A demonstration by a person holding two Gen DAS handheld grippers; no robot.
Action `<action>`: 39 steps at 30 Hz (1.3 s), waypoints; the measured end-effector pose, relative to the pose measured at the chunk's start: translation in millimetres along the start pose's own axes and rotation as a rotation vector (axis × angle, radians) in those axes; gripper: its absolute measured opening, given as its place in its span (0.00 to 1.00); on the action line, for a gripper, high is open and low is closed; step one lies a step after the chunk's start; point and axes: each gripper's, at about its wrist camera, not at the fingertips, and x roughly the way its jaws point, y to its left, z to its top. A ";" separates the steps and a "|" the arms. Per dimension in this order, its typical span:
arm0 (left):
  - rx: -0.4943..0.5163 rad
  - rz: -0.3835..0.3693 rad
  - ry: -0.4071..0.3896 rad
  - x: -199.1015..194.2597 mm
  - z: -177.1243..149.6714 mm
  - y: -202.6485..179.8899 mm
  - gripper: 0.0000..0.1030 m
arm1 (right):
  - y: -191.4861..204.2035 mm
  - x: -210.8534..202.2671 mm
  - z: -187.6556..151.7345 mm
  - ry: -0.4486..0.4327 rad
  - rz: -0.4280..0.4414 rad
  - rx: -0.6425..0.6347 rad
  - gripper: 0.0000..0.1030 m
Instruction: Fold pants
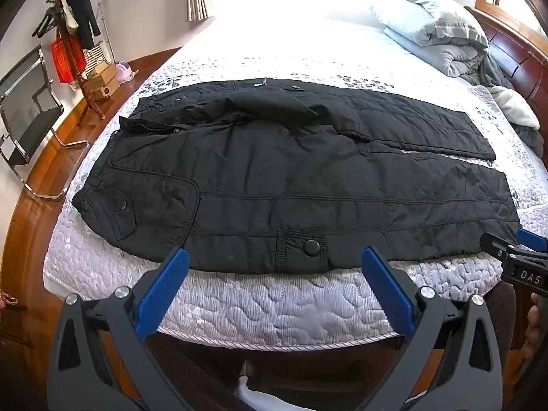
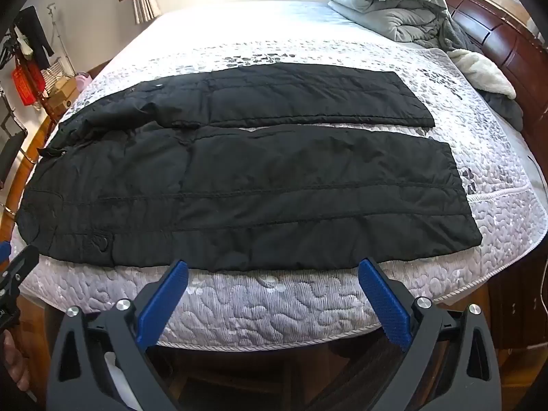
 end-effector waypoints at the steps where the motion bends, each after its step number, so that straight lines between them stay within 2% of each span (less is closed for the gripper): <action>1: 0.000 0.002 0.002 0.1 0.0 -0.1 0.97 | -0.2 0.3 -0.1 -0.002 0.001 0.001 0.97; 9: 0.002 0.005 0.005 0.5 -0.3 -0.8 0.97 | -1.3 3.0 -1.3 0.001 0.004 0.001 0.97; 12: 0.001 0.001 0.005 0.2 -0.1 -0.1 0.97 | 2.0 -9.2 4.3 0.000 0.003 -0.001 0.97; 15: 0.002 0.002 0.007 0.3 0.0 -0.1 0.97 | -1.4 3.6 -1.2 0.006 0.006 0.003 0.97; 39: 0.005 0.006 0.011 5.0 -0.2 1.7 0.97 | -6.0 9.5 -0.7 0.021 0.005 0.012 0.97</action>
